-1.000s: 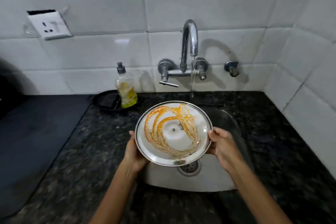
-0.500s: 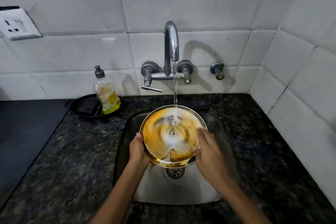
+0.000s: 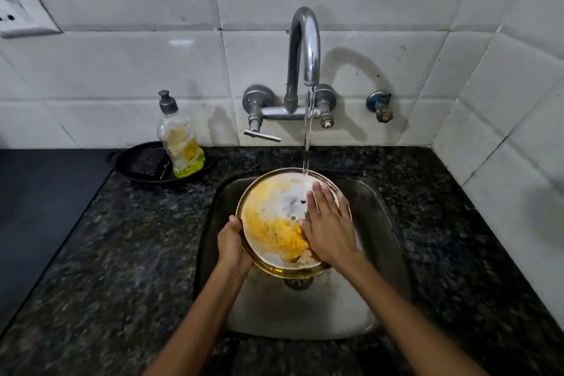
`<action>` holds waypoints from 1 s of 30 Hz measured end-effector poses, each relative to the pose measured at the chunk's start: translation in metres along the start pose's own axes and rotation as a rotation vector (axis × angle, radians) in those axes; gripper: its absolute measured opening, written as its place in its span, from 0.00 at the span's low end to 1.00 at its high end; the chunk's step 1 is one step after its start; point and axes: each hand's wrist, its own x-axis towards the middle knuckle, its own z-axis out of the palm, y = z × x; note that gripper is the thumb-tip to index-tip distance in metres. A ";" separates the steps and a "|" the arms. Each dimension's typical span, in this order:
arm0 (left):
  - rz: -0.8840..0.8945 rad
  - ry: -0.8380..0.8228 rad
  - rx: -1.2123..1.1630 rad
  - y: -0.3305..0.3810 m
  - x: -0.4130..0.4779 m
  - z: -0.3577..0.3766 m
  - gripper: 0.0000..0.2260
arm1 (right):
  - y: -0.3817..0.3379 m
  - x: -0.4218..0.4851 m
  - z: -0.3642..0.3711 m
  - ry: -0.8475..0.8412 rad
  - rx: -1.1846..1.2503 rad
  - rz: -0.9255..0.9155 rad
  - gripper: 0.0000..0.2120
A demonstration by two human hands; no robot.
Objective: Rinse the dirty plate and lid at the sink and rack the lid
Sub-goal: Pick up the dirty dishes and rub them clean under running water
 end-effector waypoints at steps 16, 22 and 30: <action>-0.095 0.007 0.095 -0.010 0.001 0.023 0.16 | -0.031 0.034 0.017 -0.123 0.282 -0.188 0.28; -0.046 0.056 0.082 -0.001 0.008 0.011 0.14 | 0.018 0.027 0.025 -0.077 0.073 -0.010 0.30; -0.236 0.088 -0.108 -0.011 0.007 0.012 0.18 | -0.041 -0.012 0.010 -0.197 0.058 -0.269 0.24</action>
